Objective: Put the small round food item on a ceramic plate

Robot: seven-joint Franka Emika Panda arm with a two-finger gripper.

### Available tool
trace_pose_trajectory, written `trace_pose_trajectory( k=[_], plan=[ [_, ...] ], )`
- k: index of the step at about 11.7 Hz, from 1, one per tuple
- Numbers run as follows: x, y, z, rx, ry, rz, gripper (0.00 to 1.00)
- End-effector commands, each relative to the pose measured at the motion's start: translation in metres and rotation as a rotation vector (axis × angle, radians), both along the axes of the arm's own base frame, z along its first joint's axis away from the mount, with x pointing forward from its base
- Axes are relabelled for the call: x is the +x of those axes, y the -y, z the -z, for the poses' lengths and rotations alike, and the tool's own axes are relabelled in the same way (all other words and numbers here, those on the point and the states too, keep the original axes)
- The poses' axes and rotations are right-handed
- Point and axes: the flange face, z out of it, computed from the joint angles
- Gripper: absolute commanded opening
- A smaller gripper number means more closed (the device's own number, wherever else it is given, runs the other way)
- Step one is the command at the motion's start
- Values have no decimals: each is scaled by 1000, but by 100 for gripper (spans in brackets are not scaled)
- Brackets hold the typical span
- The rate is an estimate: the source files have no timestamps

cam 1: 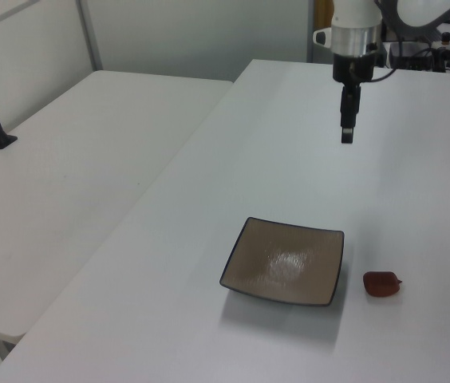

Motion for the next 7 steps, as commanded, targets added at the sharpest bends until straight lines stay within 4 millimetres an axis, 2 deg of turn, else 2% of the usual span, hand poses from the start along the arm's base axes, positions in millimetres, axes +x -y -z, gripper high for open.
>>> trace_pose_trajectory(
  k=[1, 4, 7],
  plan=[
    [-35, -59, 12, 11, -13, -121, 100],
    [-58, -107, 41, 10, -52, -213, 100],
    [-80, -151, 77, 25, -41, -205, 100]
  ],
)
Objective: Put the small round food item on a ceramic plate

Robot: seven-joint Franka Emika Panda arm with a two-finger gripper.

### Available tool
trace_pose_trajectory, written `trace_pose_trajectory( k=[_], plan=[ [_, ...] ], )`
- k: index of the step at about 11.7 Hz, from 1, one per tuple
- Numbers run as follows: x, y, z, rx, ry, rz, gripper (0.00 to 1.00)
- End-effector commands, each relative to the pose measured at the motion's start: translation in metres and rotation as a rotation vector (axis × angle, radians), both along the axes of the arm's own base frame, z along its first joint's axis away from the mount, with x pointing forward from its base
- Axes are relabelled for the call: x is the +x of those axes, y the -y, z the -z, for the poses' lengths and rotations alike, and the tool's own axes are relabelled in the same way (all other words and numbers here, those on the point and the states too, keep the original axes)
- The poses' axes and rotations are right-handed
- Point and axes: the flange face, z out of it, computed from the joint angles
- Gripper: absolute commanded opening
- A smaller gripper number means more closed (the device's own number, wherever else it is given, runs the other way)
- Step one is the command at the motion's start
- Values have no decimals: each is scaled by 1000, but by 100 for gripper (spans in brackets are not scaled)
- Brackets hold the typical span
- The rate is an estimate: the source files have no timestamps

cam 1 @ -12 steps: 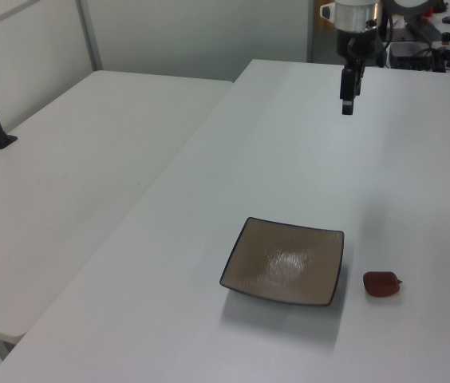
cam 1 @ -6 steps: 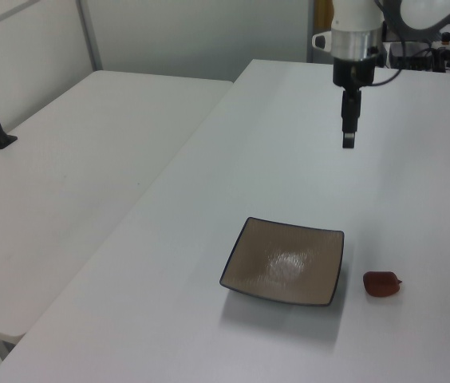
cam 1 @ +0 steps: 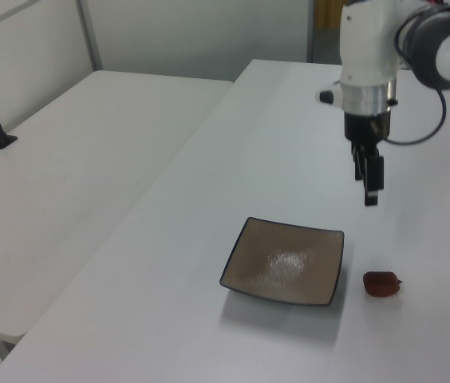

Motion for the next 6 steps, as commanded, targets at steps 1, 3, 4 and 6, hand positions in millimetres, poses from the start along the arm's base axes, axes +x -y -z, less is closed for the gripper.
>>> trace_pose_trajectory(
  k=[1, 3, 4, 6],
  plan=[
    [-27, -38, 43, 21, -10, -6, 100],
    [-47, -71, 77, 11, -42, -45, 100],
    [-49, -81, 93, 18, -52, -49, 100],
    [-49, -86, 118, 9, -71, -65, 100]
  ],
)
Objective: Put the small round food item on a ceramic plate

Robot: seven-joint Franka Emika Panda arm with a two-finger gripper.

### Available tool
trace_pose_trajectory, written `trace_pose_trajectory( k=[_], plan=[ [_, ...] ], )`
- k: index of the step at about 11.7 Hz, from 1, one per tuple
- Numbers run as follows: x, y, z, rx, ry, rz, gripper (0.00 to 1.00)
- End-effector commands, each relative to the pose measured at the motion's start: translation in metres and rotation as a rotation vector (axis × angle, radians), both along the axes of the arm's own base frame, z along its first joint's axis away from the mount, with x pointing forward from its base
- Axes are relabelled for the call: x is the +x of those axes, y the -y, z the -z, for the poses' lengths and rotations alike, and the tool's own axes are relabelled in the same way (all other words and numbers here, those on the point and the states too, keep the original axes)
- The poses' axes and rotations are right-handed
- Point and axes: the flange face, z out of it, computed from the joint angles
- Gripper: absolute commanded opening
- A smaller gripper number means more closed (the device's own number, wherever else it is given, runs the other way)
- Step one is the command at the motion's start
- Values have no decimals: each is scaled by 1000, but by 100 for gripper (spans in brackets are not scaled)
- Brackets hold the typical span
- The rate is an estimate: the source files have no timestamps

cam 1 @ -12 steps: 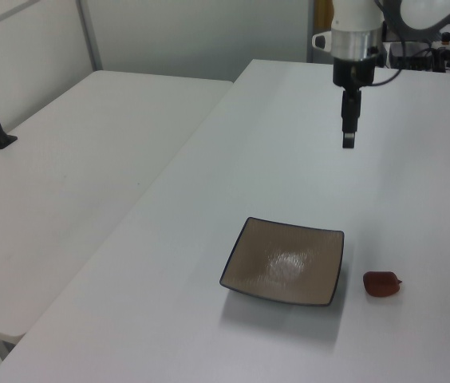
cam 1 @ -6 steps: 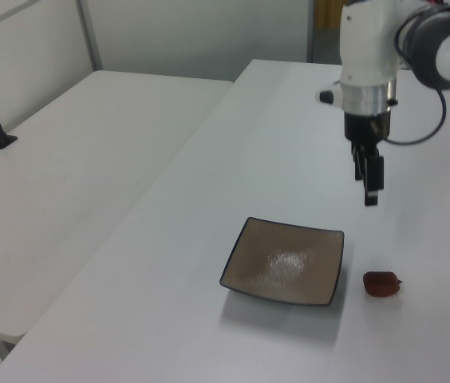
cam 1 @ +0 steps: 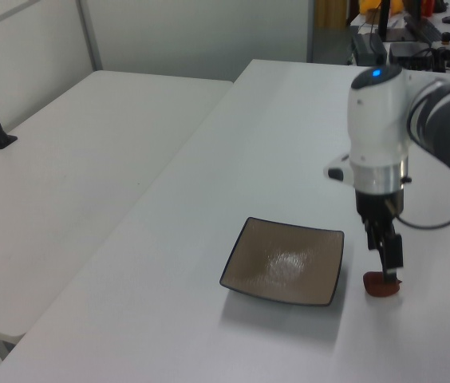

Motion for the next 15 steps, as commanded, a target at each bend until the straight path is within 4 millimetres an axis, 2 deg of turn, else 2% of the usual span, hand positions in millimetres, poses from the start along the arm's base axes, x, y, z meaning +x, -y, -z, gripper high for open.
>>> trace_pose_trajectory(
  k=[1, 4, 5, 6, 7, 8, 10, 11, 13, 15],
  plan=[
    [2, -4, 36, -24, -17, -12, 100],
    [4, 0, 55, -59, -29, -36, 100],
    [1, 2, 62, -75, -31, -49, 86],
    [0, 3, 64, -89, -22, -62, 50],
    [0, 4, 63, -91, -23, -58, 27],
    [1, 4, 62, -95, -20, -35, 15],
    [1, 3, 56, -96, -13, -32, 13],
    [0, 3, 45, -97, 2, -22, 13],
    [3, 4, 19, -87, 44, 1, 14],
    [14, -5, -19, -45, 92, 24, 16]
  ],
)
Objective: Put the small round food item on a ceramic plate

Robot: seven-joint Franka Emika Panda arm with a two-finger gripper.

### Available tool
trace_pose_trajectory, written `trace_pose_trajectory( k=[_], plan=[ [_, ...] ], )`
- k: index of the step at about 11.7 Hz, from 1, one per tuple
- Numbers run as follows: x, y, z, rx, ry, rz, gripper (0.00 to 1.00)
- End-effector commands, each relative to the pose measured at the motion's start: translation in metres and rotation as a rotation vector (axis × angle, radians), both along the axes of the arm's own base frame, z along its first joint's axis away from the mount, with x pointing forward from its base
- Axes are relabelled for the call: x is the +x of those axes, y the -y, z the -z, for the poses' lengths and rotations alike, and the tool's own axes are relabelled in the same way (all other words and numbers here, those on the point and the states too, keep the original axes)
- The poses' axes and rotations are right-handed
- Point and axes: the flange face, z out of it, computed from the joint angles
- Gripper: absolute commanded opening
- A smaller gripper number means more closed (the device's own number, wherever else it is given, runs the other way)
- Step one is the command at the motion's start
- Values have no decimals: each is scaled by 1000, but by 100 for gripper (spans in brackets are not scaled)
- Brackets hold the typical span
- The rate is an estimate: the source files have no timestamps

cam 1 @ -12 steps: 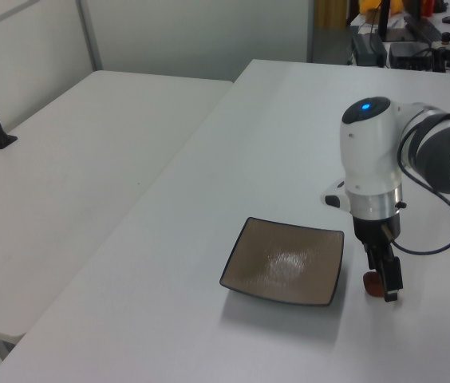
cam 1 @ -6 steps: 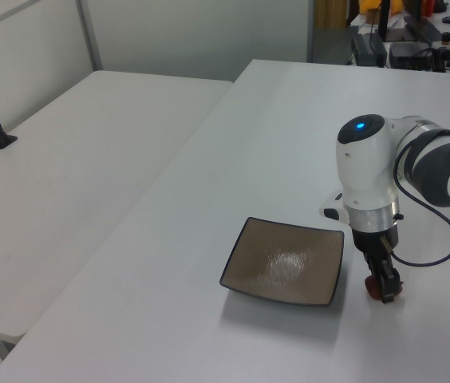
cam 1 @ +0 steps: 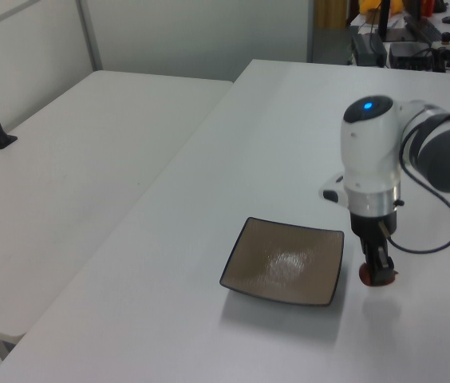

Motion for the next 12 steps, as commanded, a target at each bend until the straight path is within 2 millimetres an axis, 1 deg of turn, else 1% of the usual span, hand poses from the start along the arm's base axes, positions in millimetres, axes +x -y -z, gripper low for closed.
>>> trace_pose_trajectory(
  k=[1, 2, 4, 5, 6, 7, 8, 9, 10, 12],
  plan=[
    [13, -9, -57, 31, 71, 60, 16],
    [22, -14, -71, 56, 93, 91, 17],
    [40, -16, -88, 95, 122, 140, 18],
    [54, -14, -88, 108, 121, 169, 21],
    [71, -12, -84, 116, 118, 214, 27],
    [81, -15, -79, 138, 128, 258, 43],
    [86, -18, -76, 162, 157, 298, 70],
    [89, -18, -73, 158, 176, 325, 100],
    [91, -18, -66, 143, 179, 335, 100],
    [93, -17, -67, 143, 181, 356, 100]
  ],
)
